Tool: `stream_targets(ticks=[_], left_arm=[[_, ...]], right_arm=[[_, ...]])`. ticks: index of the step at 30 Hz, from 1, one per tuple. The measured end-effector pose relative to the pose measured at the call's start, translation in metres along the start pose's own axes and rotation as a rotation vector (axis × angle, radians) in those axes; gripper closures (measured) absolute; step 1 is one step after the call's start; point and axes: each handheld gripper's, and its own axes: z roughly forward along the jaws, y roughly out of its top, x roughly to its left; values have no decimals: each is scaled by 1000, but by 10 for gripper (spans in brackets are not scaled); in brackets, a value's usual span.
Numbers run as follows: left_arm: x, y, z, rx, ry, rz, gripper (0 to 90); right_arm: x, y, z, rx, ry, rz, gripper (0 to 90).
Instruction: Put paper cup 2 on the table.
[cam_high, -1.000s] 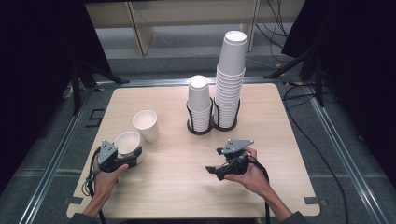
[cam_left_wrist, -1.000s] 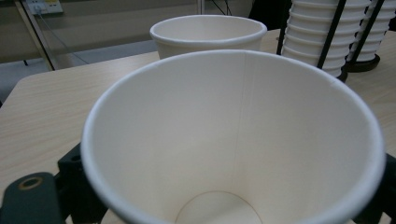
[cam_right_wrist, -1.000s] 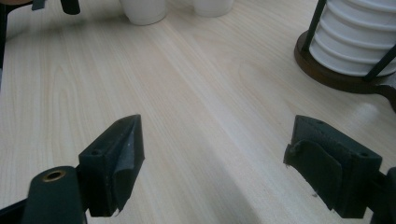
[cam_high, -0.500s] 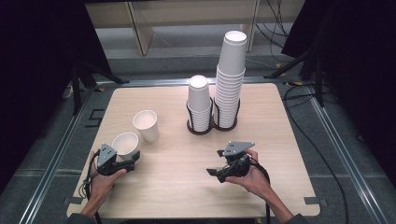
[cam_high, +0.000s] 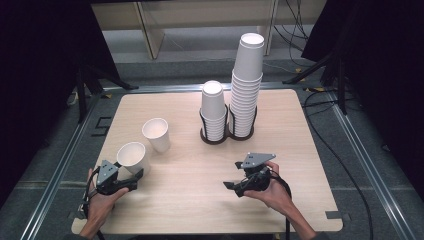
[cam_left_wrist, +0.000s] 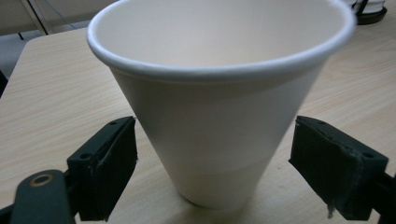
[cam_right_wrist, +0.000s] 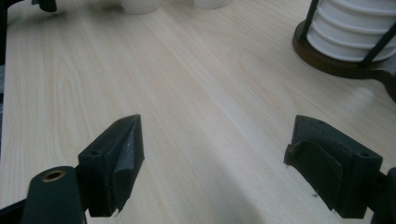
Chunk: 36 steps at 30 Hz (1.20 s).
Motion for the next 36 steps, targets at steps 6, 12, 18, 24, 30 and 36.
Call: stream_targets(ticks=[6, 12, 18, 24, 30, 36], left_arm=[[-12, -1, -11, 24, 7, -29, 142], [-30, 1, -25, 10, -5, -45, 142], [-50, 4, -36, -30, -54, -30, 142], [-62, 8, -40, -65, -118, -23, 143], [-70, 11, -41, -45, -142, 11, 143], [-69, 11, -40, -65, -164, 18, 143]], right_arm=[[-3, -4, -6, -11, -20, 19, 188], [-3, -9, -12, -17, -27, 47, 187], [-5, -14, -22, -31, -47, 67, 186], [-1, -20, -29, -47, -57, 78, 181], [4, -26, -33, -37, -61, 60, 177], [13, -33, -35, 4, -73, 47, 168]])
